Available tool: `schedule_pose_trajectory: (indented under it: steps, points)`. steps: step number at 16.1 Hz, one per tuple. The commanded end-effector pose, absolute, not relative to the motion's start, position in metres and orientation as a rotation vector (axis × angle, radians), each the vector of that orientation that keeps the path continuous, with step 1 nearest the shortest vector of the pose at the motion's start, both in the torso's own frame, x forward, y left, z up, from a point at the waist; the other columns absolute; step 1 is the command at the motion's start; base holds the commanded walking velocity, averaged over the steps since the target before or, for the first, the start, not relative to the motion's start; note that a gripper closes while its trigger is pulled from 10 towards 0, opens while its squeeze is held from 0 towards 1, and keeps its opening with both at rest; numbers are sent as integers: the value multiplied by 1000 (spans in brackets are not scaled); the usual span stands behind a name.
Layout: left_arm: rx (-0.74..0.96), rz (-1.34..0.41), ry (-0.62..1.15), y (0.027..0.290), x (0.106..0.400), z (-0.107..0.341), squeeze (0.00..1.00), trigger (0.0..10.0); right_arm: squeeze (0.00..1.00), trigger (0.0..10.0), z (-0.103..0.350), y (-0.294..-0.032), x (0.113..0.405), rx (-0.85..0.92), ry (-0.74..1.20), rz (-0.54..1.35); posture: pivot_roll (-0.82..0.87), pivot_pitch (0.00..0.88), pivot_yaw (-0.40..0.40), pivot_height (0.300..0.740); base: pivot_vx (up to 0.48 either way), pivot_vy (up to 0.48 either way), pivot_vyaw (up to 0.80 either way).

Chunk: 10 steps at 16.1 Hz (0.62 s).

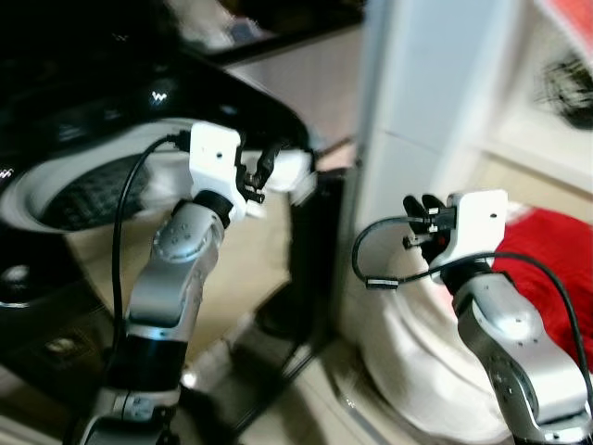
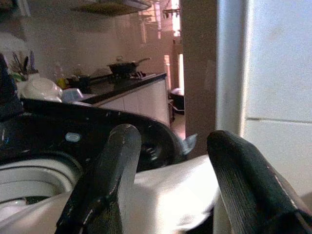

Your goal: Clothes washing

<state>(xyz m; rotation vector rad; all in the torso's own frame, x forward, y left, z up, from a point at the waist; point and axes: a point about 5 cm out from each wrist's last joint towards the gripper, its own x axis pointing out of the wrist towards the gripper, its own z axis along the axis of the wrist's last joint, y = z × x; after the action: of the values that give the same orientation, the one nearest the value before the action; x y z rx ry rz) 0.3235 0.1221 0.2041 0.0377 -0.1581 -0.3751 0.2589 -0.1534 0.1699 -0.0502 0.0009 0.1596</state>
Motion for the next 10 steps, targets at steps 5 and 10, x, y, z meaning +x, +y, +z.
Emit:
schedule_pose_trajectory:
  steps: [5, 10]
  points:
    - [230, -657, -70, 110, 335, 208, 0, 10000, 0, 10000, 173, -150, 256, -35, 26, 259, -149, 0, 16, 740, 0, 0, 0]
    - [377, -715, 25, 113, 365, 211, 0, 10000, 0, 10000, 179, -142, 249, -60, 67, 462, -156, 0, 20, 740, 0, 0, 0]
